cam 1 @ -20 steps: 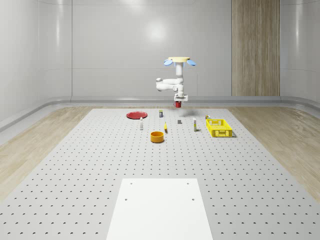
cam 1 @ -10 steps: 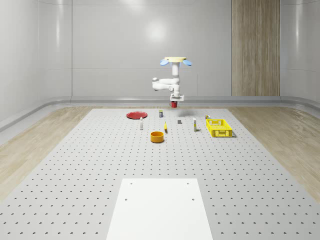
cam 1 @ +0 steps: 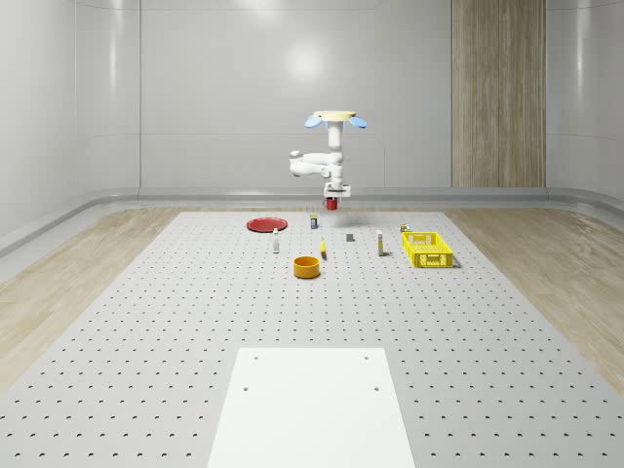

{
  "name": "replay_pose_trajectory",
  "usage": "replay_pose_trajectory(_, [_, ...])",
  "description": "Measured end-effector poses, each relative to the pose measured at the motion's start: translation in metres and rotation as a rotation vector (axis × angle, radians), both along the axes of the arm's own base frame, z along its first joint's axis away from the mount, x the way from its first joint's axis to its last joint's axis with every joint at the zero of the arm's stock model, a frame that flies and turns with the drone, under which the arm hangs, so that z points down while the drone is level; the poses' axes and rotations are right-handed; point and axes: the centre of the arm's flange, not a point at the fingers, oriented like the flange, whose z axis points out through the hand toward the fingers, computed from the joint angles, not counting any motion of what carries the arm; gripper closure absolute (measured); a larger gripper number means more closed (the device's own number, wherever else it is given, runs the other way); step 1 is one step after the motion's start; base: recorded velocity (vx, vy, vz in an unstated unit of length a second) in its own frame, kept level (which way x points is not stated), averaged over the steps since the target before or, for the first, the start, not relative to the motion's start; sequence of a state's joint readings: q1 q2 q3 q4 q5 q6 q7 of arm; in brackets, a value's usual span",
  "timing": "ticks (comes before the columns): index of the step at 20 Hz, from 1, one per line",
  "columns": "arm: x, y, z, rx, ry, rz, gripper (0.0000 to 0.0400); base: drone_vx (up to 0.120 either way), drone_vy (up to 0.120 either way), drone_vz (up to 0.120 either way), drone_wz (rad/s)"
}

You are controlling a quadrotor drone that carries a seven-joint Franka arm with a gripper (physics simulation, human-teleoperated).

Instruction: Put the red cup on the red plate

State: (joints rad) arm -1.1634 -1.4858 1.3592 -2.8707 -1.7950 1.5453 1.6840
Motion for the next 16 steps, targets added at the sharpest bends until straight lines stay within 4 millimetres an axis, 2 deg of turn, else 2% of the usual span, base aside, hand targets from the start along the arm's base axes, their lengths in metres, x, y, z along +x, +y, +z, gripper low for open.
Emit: replay_pose_trajectory(16, [0.0,0.0,0.0,0.0,0.0,0.0,0.03,0.0,-0.12,0.0,0.0])
